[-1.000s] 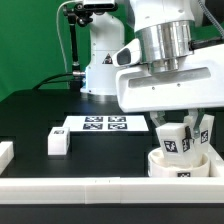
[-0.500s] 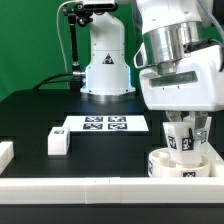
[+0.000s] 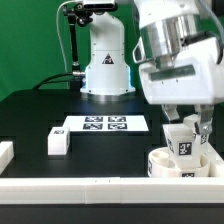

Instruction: Assemble stool

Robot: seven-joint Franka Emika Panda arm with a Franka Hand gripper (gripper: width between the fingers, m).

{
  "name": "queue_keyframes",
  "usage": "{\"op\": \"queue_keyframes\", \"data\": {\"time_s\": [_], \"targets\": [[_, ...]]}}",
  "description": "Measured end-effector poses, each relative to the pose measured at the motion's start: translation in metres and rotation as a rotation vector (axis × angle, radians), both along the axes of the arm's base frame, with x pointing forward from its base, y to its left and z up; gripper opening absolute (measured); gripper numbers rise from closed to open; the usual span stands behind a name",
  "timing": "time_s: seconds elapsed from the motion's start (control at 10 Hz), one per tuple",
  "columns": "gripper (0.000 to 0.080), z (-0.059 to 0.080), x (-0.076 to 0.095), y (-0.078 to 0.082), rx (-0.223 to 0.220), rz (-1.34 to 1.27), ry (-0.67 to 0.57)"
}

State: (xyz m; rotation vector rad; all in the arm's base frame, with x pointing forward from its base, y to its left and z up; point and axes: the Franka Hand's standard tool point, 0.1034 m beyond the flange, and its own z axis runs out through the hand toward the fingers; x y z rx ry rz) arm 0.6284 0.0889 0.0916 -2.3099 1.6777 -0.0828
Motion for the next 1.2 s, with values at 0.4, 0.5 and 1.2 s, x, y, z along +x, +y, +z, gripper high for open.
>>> {"op": "queue_keyframes", "data": {"time_s": [0.4, 0.5, 1.2], "targets": [[0.0649, 0.027, 0.012, -0.011, -0.015, 0.105, -0.053], [0.0649, 0.026, 0.012, -0.011, -0.036, 0.184, -0.069], [0.0649, 0.023, 0.009, -0.011, -0.208, 0.926, -0.161]]}}
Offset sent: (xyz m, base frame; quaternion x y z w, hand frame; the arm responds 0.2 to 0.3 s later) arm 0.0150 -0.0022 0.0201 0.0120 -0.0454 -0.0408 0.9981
